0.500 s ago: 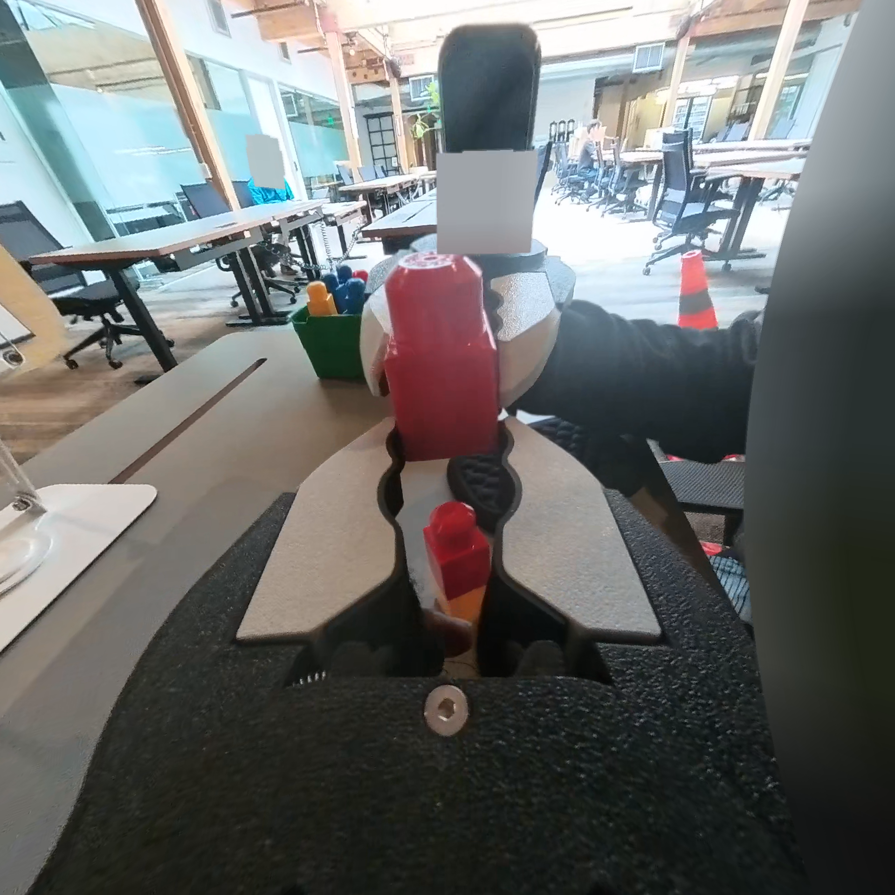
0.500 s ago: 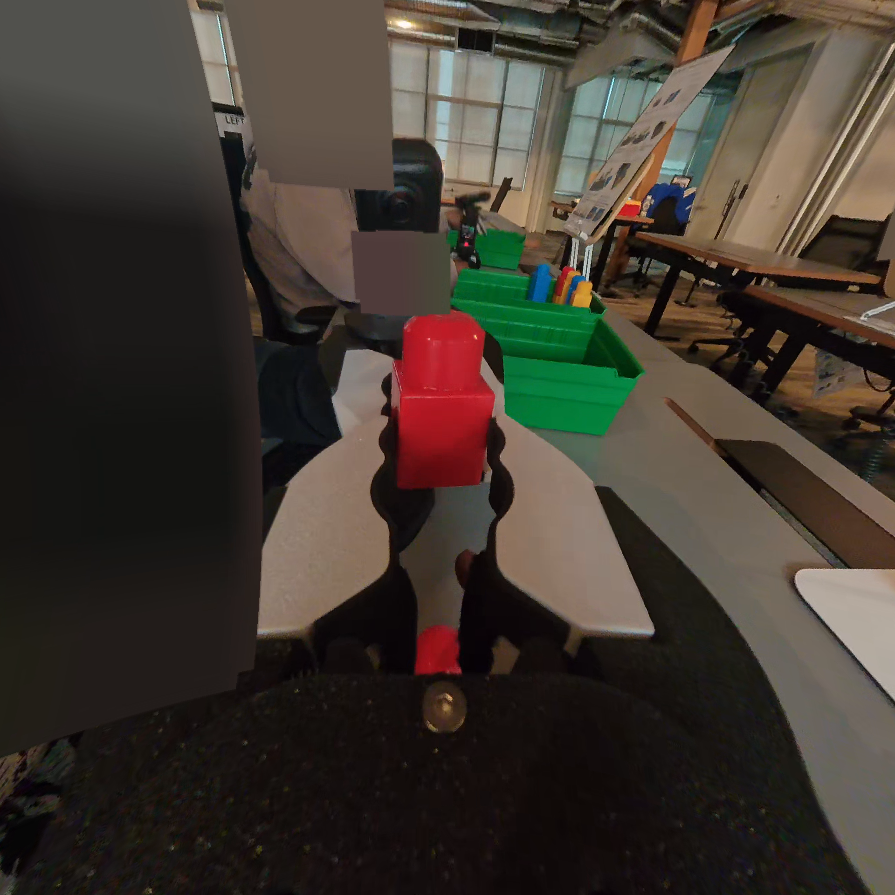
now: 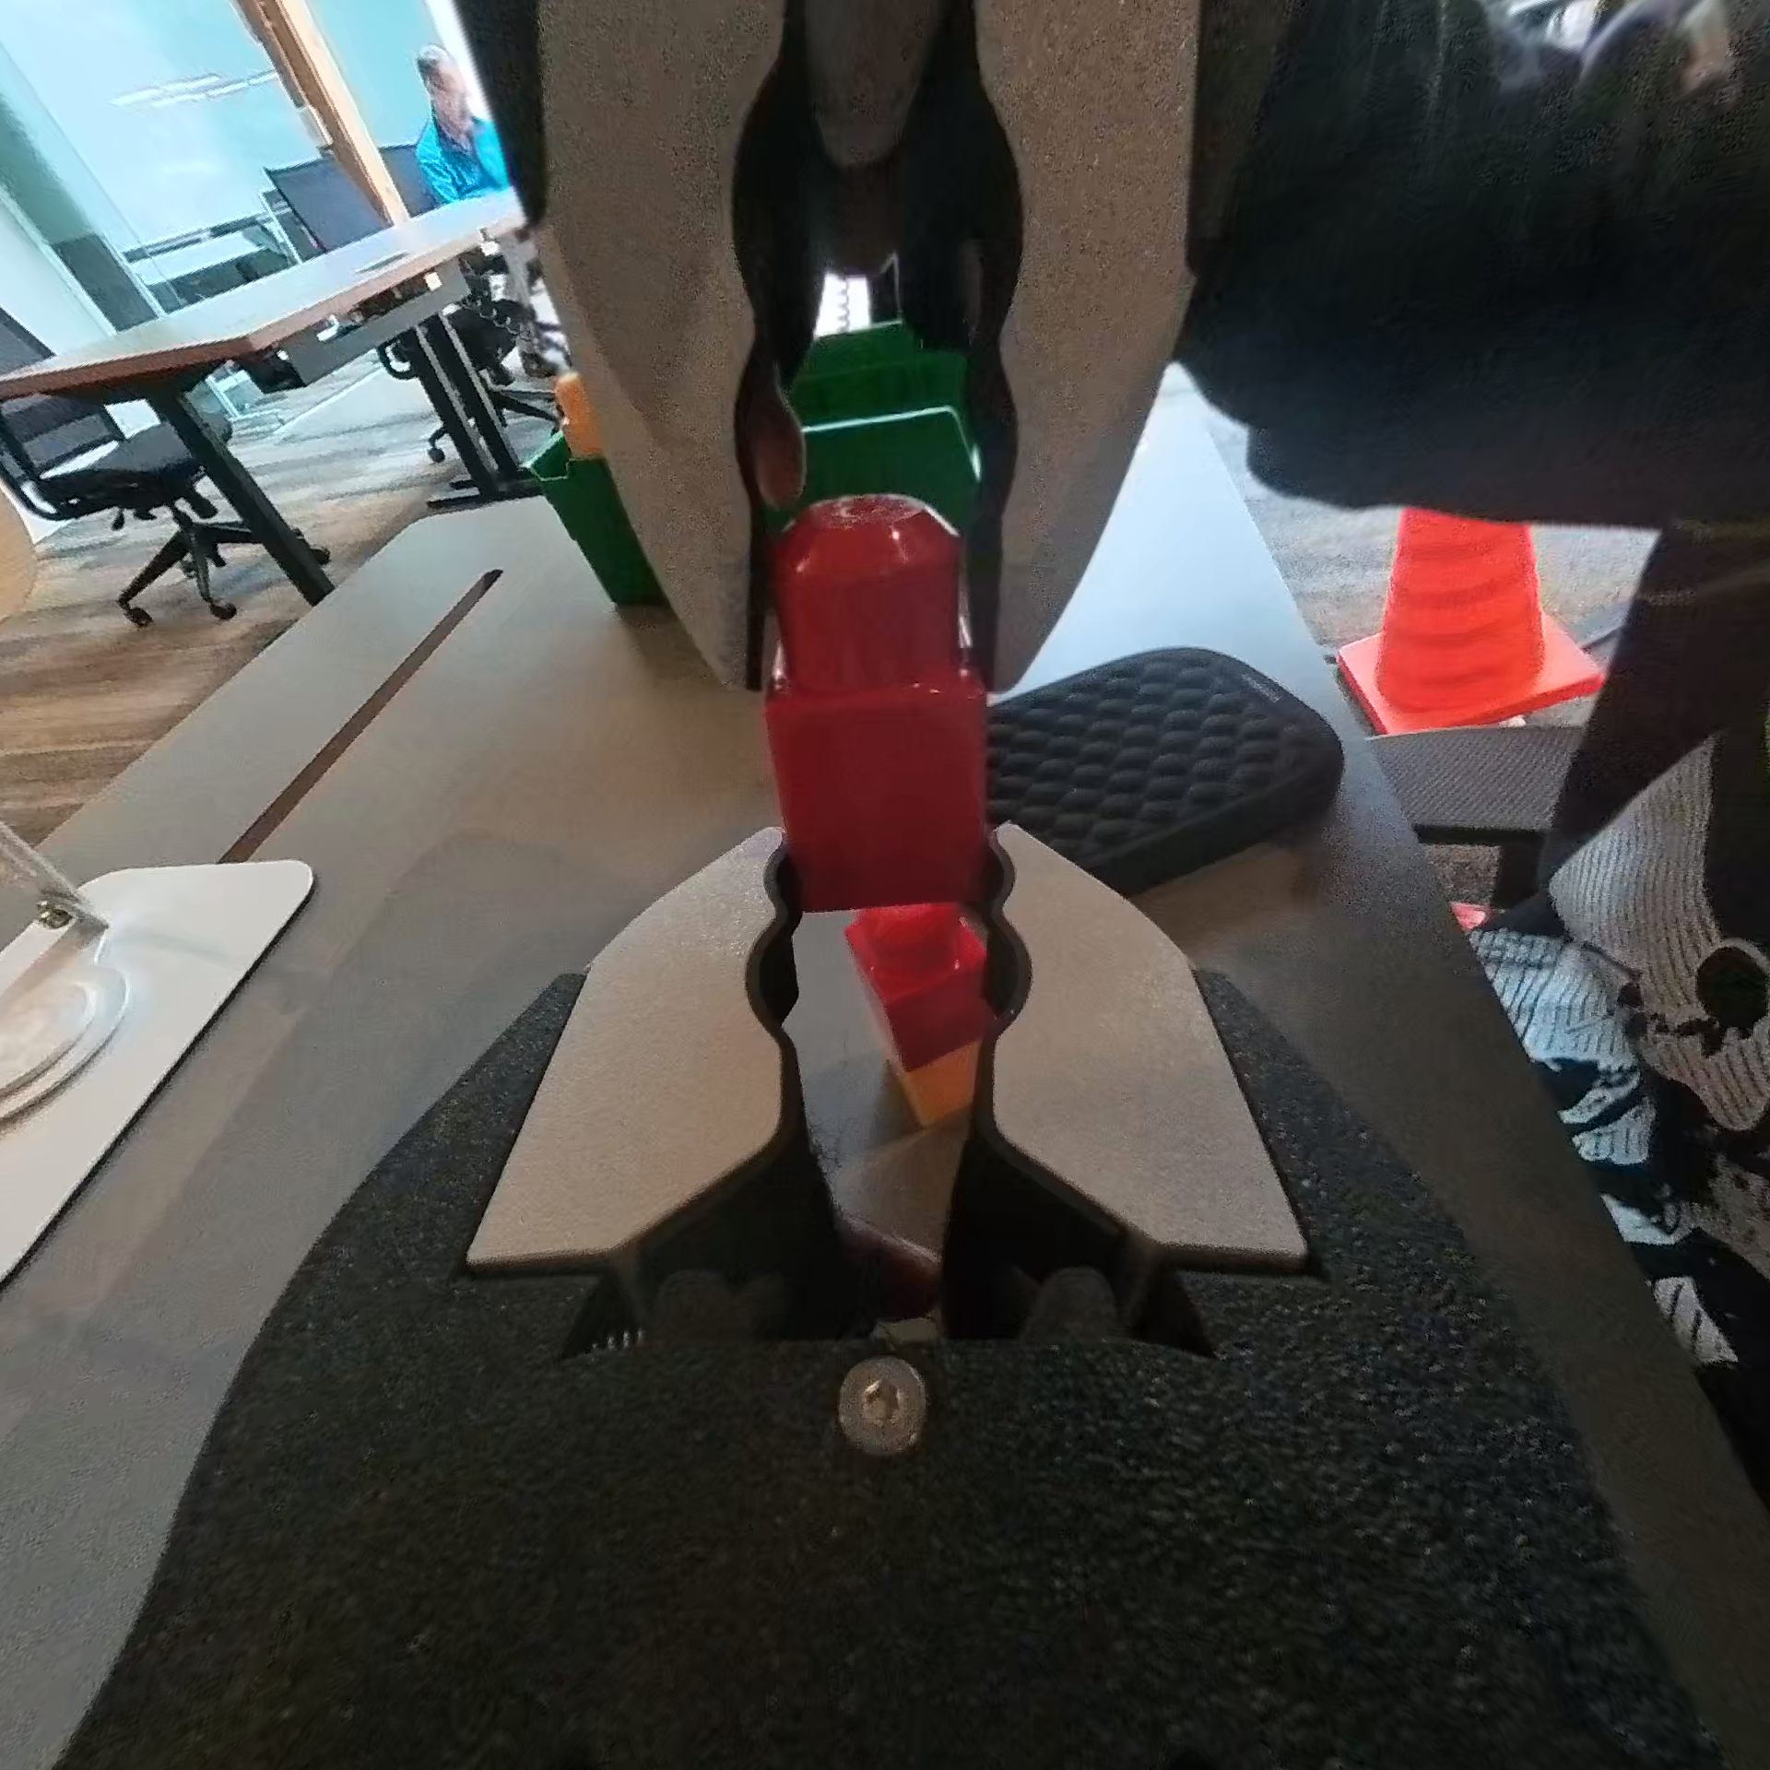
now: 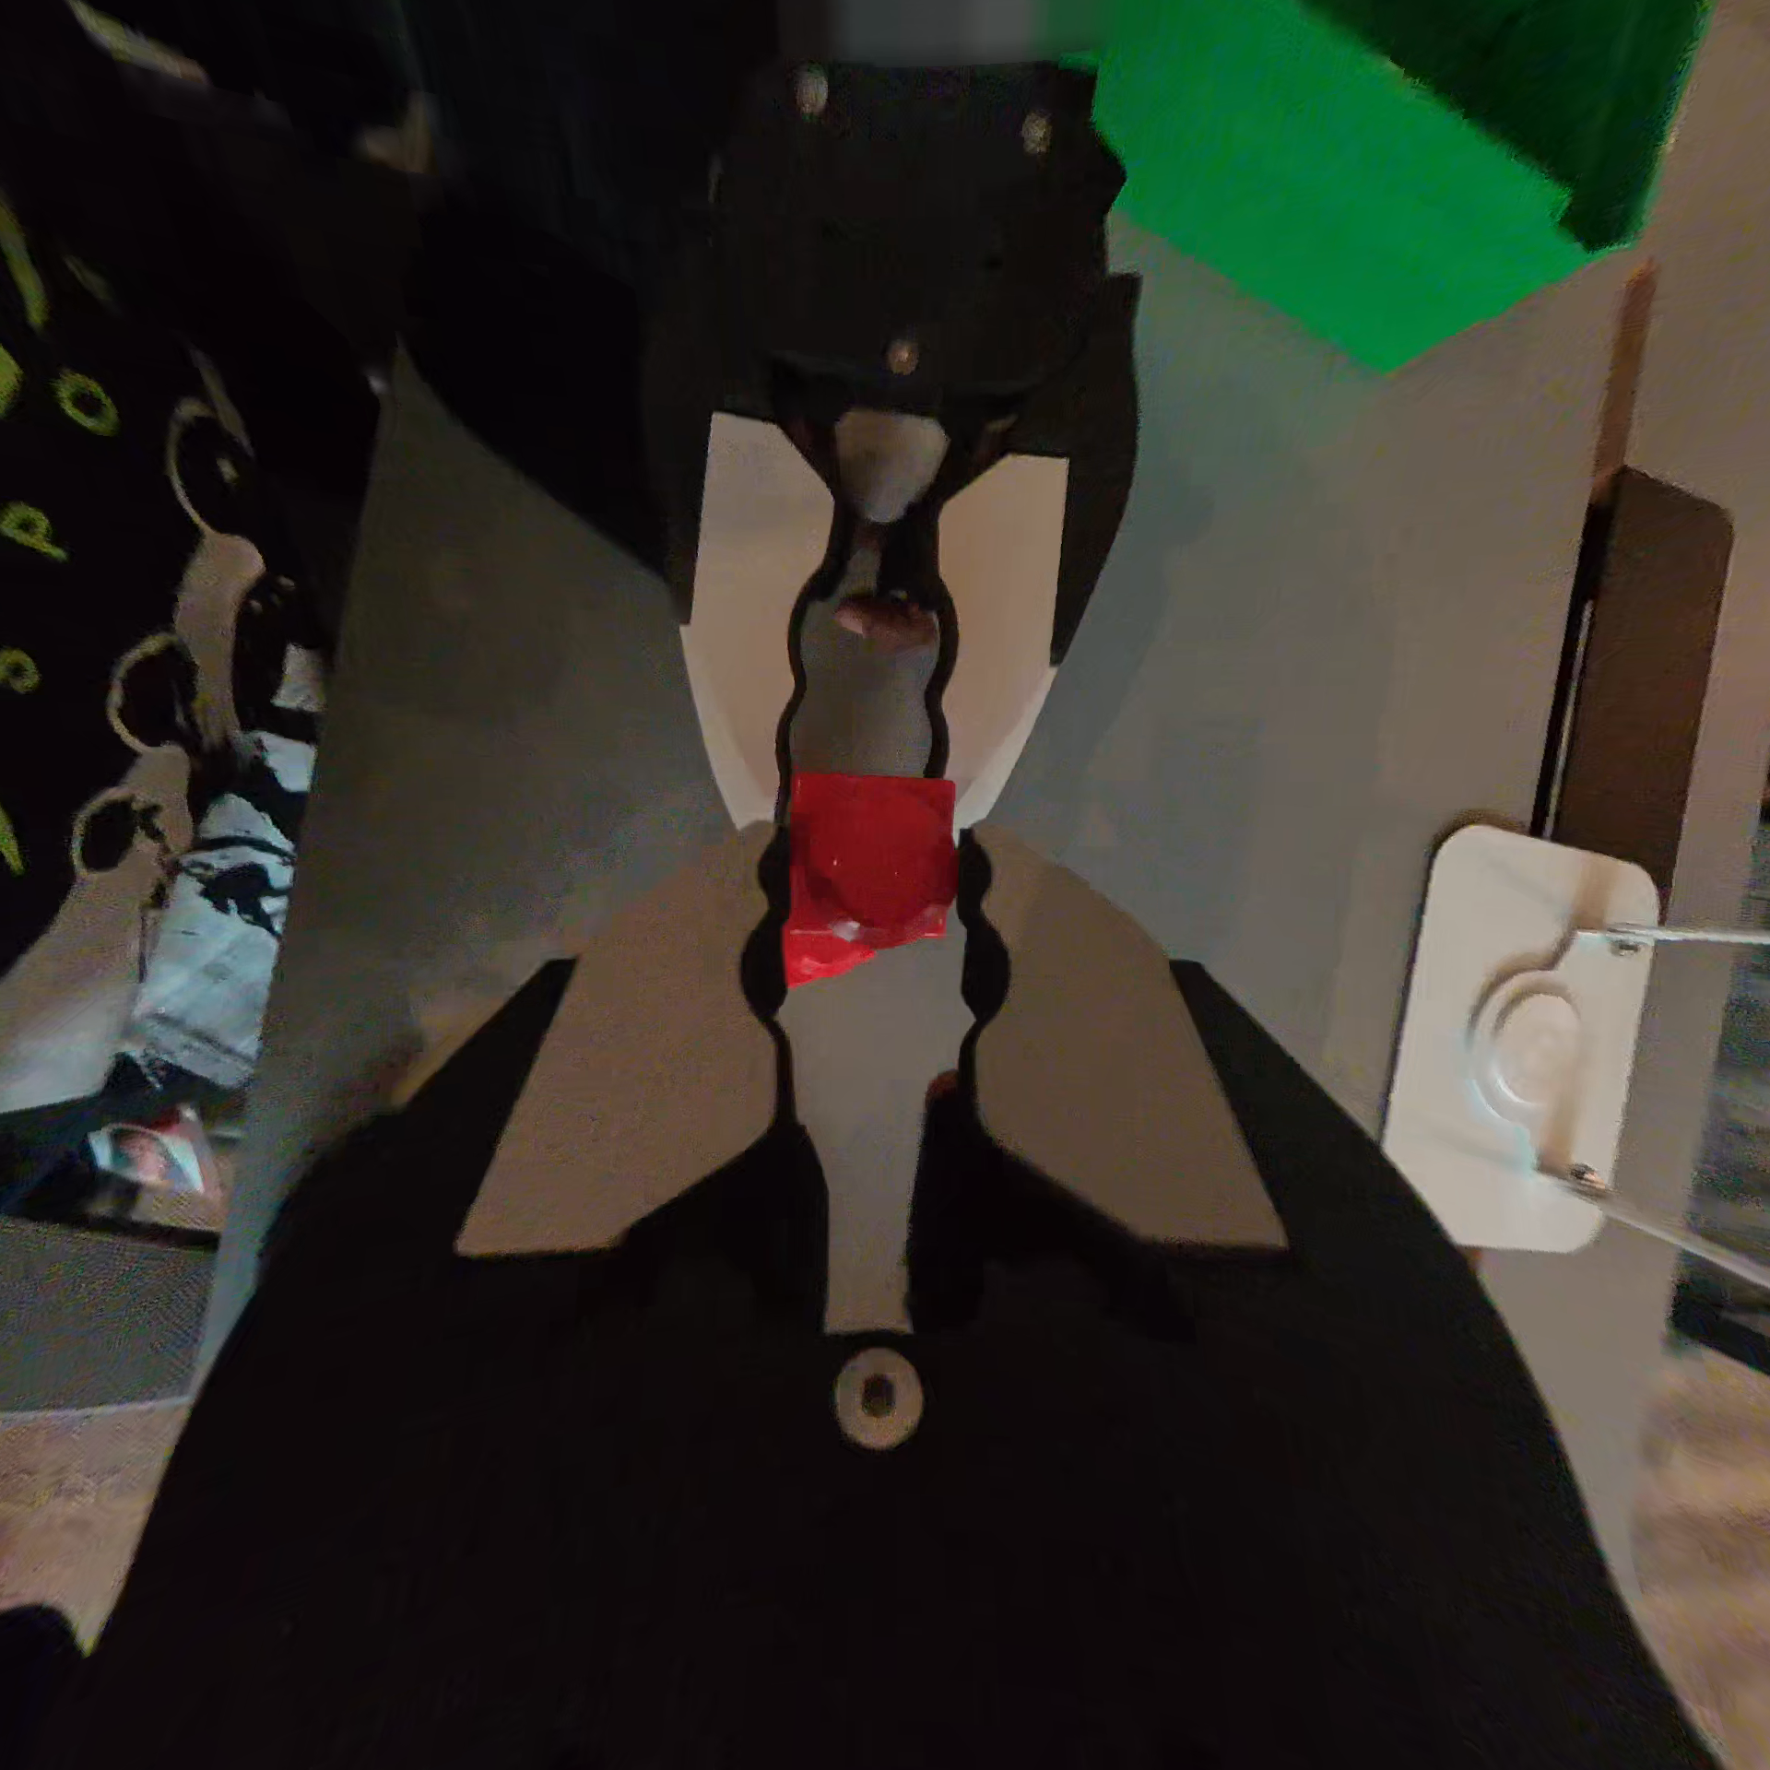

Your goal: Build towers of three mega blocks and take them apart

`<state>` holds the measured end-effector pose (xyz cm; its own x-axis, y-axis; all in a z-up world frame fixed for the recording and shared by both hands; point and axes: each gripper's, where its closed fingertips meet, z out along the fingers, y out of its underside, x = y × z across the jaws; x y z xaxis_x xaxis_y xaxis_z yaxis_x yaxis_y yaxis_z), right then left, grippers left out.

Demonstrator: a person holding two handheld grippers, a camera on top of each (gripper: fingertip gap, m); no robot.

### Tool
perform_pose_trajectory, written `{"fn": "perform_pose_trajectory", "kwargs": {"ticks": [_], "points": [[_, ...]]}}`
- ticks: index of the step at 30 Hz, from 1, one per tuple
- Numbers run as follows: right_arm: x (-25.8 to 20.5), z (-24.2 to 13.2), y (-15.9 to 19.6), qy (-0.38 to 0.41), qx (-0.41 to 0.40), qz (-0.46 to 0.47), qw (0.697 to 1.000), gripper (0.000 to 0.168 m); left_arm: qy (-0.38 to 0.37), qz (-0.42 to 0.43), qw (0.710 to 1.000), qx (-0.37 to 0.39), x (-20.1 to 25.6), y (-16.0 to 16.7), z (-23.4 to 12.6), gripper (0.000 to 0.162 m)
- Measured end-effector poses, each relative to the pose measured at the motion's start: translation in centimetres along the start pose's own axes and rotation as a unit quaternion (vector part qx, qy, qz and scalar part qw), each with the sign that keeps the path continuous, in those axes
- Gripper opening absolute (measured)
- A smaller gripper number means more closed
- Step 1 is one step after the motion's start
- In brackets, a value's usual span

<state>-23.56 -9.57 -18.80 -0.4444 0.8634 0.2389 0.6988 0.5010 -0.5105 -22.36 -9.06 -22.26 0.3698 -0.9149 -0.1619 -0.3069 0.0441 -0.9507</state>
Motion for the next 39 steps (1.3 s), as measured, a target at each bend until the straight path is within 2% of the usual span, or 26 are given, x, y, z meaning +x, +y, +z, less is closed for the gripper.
{"fn": "perform_pose_trajectory", "kwargs": {"ticks": [1, 4, 8, 9, 13, 16, 18, 21, 23, 25, 26, 31, 39], "points": [[0.0, 0.1, -0.1, 0.003, -0.008, -0.009, 1.0, 0.033, -0.004, 0.004, 1.0, 0.001, -0.1, 0.0, 0.0, 0.035], [-0.1, -0.1, -0.3, -0.006, -0.008, -0.01, 1.0, 0.032, -0.008, 0.019, 1.0, 0.01, -0.1, 0.0, -0.2, 0.036], [-0.1, -0.1, 0.8, -0.007, -0.017, -0.001, 1.0, 0.031, -0.002, 0.013, 0.996, -0.092, -0.4, 4.4, 0.2, 0.082], [-0.3, 0.0, 1.1, -0.014, -0.025, -0.004, 1.0, 0.031, 0.002, -0.007, 0.994, -0.107, -0.2, 5.5, 0.5, 0.088], [-1.9, 0.4, 2.3, -0.062, -0.036, -0.115, 0.991, 0.032, -0.018, -0.05, 0.99, -0.133, 0.9, 8.3, 2.5, 0.094], [-2.1, 0.6, 2.8, -0.087, -0.039, -0.168, 0.981, 0.032, -0.053, -0.022, 0.983, -0.175, 0.6, 9.6, 3.2, 0.092], [-1.9, 0.8, 3.3, -0.095, -0.048, -0.178, 0.978, 0.032, -0.071, -0.023, 0.982, -0.172, 0.2, 9.5, 3.6, 0.085], [-1.2, 1.2, 4.0, -0.097, -0.063, -0.178, 0.977, 0.032, -0.08, -0.028, 0.983, -0.161, -0.3, 9.4, 4.0, 0.069], [-1.1, 1.3, 4.2, -0.099, -0.062, -0.177, 0.977, 0.032, -0.067, -0.015, 0.982, -0.174, 0.2, 9.9, 4.4, 0.059], [-1.2, 1.4, 4.3, -0.104, -0.06, -0.175, 0.977, 0.032, -0.047, 0.001, 0.981, -0.189, 0.8, 10.4, 4.7, 0.04], [-1.2, 1.5, 4.3, -0.104, -0.06, -0.175, 0.977, 0.032, -0.04, 0.005, 0.981, -0.189, 1.0, 10.4, 4.9, 0.038], [-0.7, 1.6, 4.3, -0.103, -0.06, -0.155, 0.981, 0.032, 0.022, -0.017, 0.985, -0.169, 1.5, 10.3, 5.1, 0.036], [-0.5, 2.4, 4.3, -0.096, -0.071, -0.058, 0.991, 0.032, 0.058, -0.01, 0.987, -0.149, 1.7, 10.4, 4.9, 0.035]]}}
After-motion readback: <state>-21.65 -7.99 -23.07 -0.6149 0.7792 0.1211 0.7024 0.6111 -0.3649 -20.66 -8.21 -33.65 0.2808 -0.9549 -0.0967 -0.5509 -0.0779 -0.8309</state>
